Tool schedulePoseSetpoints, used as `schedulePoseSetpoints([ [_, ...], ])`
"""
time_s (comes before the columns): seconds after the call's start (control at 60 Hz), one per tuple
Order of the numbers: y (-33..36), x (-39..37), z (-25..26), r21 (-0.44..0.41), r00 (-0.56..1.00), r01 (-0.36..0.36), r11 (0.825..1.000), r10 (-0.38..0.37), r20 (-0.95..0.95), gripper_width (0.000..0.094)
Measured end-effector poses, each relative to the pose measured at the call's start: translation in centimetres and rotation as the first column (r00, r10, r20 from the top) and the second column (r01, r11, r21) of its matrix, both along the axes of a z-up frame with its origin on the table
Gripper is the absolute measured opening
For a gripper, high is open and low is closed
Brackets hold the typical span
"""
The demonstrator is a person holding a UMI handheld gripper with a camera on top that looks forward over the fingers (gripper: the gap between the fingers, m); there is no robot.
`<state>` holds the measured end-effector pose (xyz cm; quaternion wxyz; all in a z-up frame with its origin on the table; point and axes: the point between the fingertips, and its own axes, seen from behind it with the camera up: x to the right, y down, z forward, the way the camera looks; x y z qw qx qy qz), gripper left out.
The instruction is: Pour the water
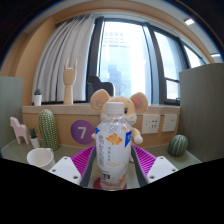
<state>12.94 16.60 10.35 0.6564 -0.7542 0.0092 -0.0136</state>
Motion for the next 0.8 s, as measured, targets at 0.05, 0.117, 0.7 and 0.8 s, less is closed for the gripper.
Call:
schedulePoseSetpoints([
  [0.05,-0.6,0.1,-0.2,-0.008,1.000,0.008,1.000,-0.008,0.012,0.0844],
  [0.117,-1.8,-0.2,-0.2,-0.017,1.000,0.006,1.000,-0.006,0.008,0.0850],
  [0.7,-25.8,-6.4,-1.5,-0.154,0.995,0.019,0.988,-0.035,-0.098,0.0854],
  [0.8,-29.0,-7.5,0.1,-0.142,0.995,0.007,0.990,-0.020,-0.094,0.0852],
])
